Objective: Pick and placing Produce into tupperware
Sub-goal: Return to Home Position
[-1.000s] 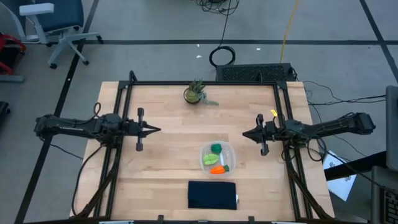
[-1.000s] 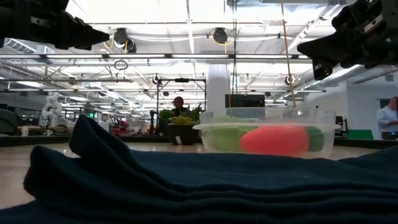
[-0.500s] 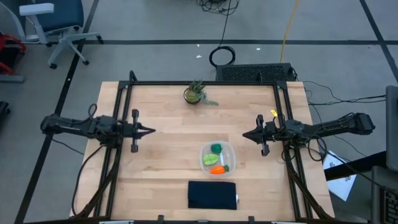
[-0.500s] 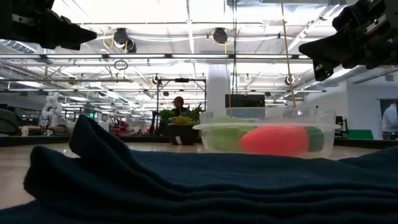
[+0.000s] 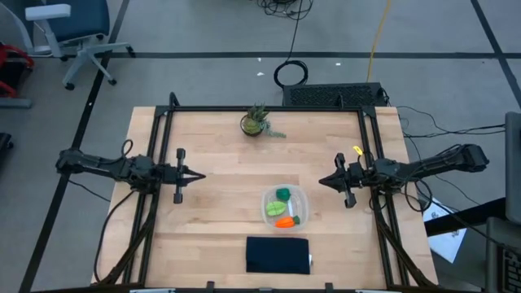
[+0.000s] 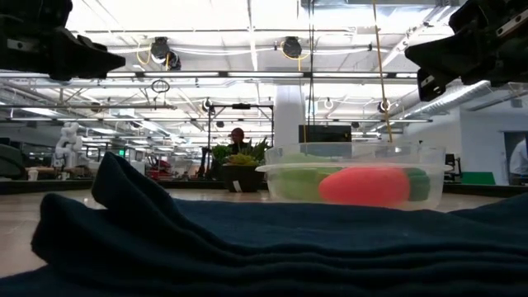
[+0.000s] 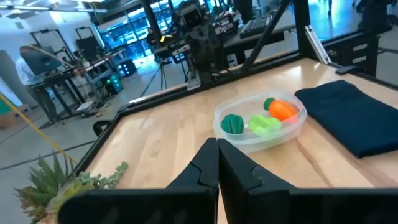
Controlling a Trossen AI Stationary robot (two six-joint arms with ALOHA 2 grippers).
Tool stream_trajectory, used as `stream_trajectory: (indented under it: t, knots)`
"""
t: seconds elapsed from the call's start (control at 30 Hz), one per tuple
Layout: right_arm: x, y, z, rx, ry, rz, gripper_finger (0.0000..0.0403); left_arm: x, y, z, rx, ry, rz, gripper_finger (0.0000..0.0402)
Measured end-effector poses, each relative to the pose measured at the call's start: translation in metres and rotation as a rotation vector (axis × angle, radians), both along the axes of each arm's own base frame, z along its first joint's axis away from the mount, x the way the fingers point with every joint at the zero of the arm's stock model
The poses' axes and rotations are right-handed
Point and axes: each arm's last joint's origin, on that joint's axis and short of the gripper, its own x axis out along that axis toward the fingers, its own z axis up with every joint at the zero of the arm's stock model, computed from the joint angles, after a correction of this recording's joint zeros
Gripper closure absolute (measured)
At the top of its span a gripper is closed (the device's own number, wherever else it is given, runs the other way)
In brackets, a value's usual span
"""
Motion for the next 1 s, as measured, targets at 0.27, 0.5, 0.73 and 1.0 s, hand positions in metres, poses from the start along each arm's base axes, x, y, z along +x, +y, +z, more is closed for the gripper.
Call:
stream_trajectory:
  t: [0.27, 0.5, 0.73, 1.0]
  knots:
    - [0.0, 0.0, 0.001, -0.012, -0.01, -0.002, 0.0403, 0.001, 0.002, 0.001, 0.037, -0.017, -0.055, 0.0402]
    - [-0.001, -0.001, 0.007, -0.041, -0.075, -0.014, 0.0403, 0.001, 0.013, 0.0, 0.019, -0.002, -0.038, 0.0402]
    - [-0.001, -0.008, 0.01, -0.056, -0.102, -0.075, 0.0403, 0.001, 0.023, -0.001, 0.011, 0.007, -0.01, 0.0402]
    - [-0.005, -0.009, -0.001, -0.069, 0.076, -0.074, 0.0403, 0.0, 0.026, -0.002, -0.005, 0.023, -0.019, 0.0402]
